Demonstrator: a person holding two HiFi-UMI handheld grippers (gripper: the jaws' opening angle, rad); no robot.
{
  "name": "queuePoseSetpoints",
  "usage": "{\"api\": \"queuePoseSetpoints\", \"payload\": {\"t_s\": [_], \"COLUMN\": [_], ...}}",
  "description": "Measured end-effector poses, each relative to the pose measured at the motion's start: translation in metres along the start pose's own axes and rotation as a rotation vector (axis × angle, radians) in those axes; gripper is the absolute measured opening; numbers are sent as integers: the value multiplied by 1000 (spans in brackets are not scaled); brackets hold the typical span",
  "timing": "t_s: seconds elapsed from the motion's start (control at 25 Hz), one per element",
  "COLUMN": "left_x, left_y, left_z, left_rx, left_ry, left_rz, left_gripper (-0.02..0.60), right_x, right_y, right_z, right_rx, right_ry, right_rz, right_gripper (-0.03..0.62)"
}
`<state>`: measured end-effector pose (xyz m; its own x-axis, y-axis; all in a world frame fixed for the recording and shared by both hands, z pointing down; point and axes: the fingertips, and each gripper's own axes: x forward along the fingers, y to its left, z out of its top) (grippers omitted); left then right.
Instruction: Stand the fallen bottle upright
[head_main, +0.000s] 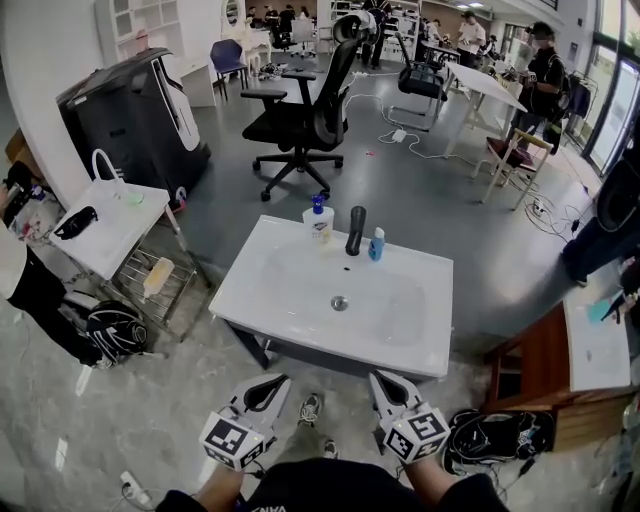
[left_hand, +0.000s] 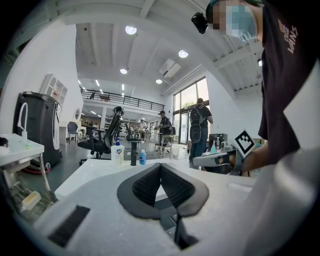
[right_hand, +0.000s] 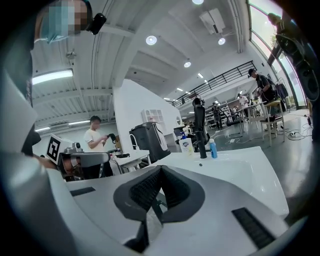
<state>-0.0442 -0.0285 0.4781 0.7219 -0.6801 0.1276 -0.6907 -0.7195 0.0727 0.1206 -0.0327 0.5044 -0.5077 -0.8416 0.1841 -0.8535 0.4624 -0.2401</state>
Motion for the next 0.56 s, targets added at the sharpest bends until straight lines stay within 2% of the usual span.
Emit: {"api": "queuePoseSetpoints", "payload": {"t_s": [0.56], "left_x": [1], "left_y": [-10], "left_z": [1], "left_rx": [13], "left_ry": [1], "left_rz": [-25], "left_gripper": [20], "right_x": [-10], "right_y": [-6], "right_z": [0], "right_rx": [9], "right_ry": [-6], "right_rz": [-33], "right_gripper": [2]}}
